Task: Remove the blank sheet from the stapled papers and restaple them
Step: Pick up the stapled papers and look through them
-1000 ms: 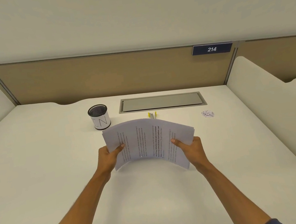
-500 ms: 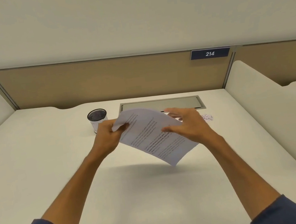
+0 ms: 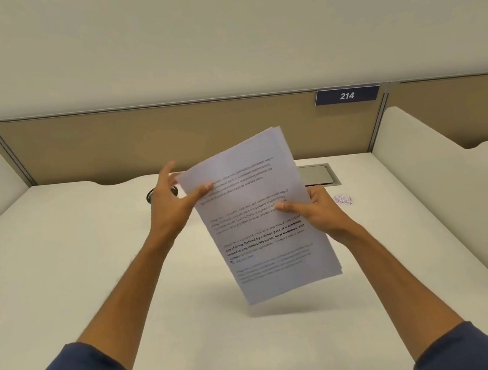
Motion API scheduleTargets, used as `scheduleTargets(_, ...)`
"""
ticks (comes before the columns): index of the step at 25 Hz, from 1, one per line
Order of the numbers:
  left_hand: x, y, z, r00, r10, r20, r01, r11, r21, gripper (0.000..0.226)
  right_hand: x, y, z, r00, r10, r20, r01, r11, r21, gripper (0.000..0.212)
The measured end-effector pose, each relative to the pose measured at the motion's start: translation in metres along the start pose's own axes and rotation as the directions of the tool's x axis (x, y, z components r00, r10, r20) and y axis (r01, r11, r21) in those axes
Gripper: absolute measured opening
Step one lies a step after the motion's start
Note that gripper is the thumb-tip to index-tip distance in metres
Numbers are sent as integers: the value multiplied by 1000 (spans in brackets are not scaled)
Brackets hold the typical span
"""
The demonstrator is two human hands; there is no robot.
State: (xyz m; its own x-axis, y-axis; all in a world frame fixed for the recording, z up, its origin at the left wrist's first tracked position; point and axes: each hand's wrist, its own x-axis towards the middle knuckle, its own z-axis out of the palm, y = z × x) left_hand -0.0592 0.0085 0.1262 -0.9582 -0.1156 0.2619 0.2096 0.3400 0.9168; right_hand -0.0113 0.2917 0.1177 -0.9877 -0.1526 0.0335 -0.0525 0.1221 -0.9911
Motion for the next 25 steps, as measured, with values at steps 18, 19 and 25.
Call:
scheduleTargets(18,-47,-17,45,943,-146,300,257,890,-376,21,-7,32,33,962,-10,-274,71,974,214,18)
scheduleTargets(19,-47,-16,45,945,-141,296,251,892,-377,19,-8,30,34,959,-20,-281,81,975,206,18)
scheduleTargets(25,-43,-8,43,954,-111,279,215,902,-374,19,-6,20,30,946,-54,-320,123,972,200,15)
